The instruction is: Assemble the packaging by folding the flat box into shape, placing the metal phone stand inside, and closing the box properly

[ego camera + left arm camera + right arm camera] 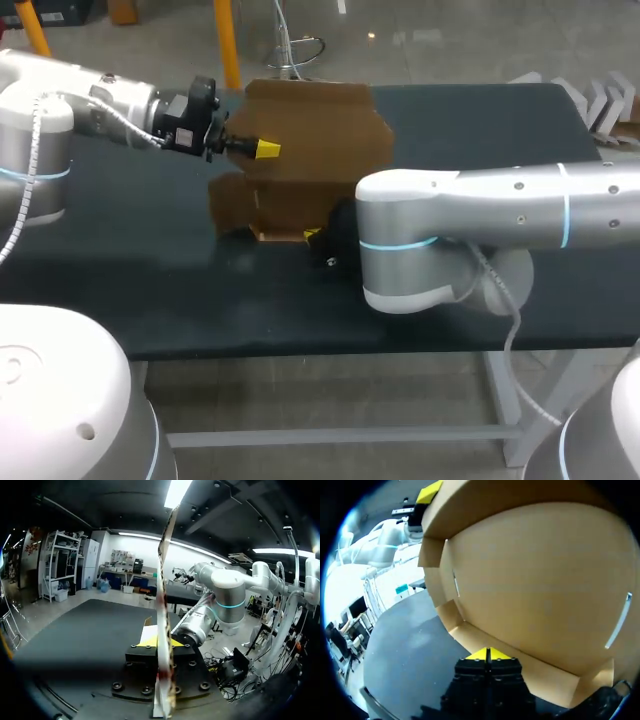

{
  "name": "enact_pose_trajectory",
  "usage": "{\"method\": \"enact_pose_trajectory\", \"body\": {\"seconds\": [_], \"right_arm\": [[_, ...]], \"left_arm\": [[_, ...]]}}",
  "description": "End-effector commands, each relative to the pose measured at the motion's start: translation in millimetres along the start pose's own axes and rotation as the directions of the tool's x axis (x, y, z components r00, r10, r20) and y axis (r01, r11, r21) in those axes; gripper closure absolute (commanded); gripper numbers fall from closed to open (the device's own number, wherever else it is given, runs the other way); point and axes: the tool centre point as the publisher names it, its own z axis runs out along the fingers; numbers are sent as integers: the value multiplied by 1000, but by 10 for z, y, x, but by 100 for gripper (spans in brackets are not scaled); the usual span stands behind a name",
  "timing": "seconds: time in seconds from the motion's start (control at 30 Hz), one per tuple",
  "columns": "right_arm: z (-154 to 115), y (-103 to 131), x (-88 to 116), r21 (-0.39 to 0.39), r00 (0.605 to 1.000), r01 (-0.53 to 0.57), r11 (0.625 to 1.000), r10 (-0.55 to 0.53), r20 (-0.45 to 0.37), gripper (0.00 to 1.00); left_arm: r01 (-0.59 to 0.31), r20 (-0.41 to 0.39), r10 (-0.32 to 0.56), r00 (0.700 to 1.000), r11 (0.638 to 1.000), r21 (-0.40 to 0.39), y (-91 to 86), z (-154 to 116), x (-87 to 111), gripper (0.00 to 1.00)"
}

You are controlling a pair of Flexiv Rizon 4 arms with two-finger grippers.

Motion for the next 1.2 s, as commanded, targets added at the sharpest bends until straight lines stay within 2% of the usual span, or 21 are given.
{"method": "enact_pose_trajectory", "body": {"seconds": [0.03, 0.63, 1.2], "right_arm": [[71, -44, -10, -1, 1000, 0, 1000, 0, 5, 100], [71, -44, -10, -1, 1000, 0, 1000, 0, 5, 100], [71, -44, -10, -1, 1000, 0, 1000, 0, 5, 100]], "left_arm": [[6, -13, -6, 1000, 1000, -3, 58, 6, -31, 100], [29, -17, -29, 999, 999, -16, 136, 13, -63, 100], [18, -24, -19, 1000, 1000, -21, 98, -16, -64, 100]]}}
